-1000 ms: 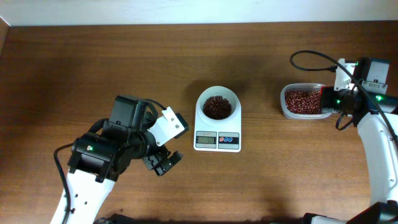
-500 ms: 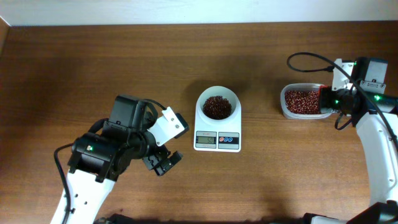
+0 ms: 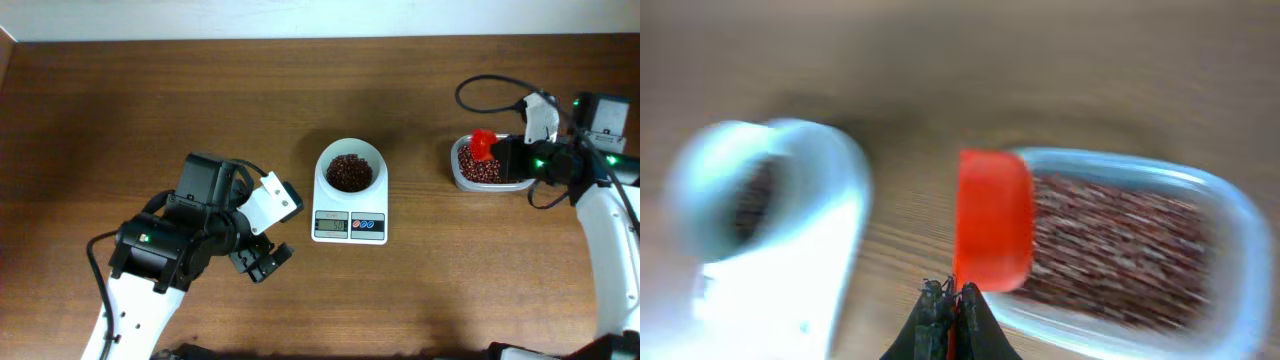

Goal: Scoop and weigh 50g on scale

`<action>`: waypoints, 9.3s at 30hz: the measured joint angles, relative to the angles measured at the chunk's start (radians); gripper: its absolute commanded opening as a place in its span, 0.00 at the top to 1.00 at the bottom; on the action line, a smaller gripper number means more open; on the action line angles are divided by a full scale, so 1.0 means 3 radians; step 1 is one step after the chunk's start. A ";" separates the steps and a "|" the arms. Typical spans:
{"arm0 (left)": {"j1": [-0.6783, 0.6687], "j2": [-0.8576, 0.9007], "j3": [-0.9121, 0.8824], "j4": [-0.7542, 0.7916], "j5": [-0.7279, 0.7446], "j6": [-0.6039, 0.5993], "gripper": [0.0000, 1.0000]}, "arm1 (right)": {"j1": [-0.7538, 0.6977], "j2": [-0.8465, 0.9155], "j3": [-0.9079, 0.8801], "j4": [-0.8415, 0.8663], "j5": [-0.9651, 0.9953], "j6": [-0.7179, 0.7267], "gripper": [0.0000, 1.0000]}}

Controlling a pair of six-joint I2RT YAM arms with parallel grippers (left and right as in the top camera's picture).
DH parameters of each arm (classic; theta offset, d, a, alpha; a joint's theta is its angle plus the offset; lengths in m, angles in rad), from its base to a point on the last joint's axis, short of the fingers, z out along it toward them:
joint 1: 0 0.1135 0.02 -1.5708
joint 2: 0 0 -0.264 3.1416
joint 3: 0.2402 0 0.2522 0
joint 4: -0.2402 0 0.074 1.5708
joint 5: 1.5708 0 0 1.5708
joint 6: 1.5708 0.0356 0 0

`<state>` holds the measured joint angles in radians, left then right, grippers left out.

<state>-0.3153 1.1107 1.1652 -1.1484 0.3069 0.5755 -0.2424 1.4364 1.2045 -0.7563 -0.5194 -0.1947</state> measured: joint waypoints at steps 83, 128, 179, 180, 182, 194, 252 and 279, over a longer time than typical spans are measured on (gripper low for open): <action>0.0000 -0.0001 0.0010 -0.0001 -0.0001 -0.0001 0.01 | -0.1038 -0.0154 -0.2327 0.0243 -0.1320 0.0217 0.01; 0.0000 -0.0001 0.0010 -0.0001 0.0000 -0.0001 0.01 | -0.1038 -0.1272 -0.1624 0.0261 0.0245 0.1230 0.01; 0.0000 0.0000 0.0011 -0.0001 0.0000 0.0000 0.01 | -0.0262 -0.1806 -0.1672 -0.0025 -0.0947 0.0097 0.01; 0.0000 -0.0001 0.0011 -0.0001 0.0000 0.0000 0.01 | -0.0201 -0.1855 -0.1708 0.0031 -0.0941 0.0097 0.01; 0.0000 -0.0001 0.0011 -0.0003 -0.0001 0.0000 0.01 | -0.0069 -0.2010 -0.1834 0.0160 -0.0851 0.0145 0.01; 0.0000 0.0000 0.0013 -0.0003 0.0000 0.0000 0.01 | 0.0445 -0.3545 -0.2555 0.0230 -0.0156 0.0824 0.01; 0.0000 -0.0001 0.0013 -0.0003 -0.0001 0.0000 0.01 | 0.0734 -0.4739 -0.3975 0.2270 0.1657 0.0800 0.01; 0.0000 -0.0001 0.0013 -0.0003 0.0000 0.0000 0.01 | 0.0734 -0.4739 -0.3975 0.2271 0.1656 0.0530 0.01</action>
<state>-0.3153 1.1103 1.1690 -1.1492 0.3069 0.5755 -0.0223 0.0147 0.0120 -0.0750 -0.0227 -0.0357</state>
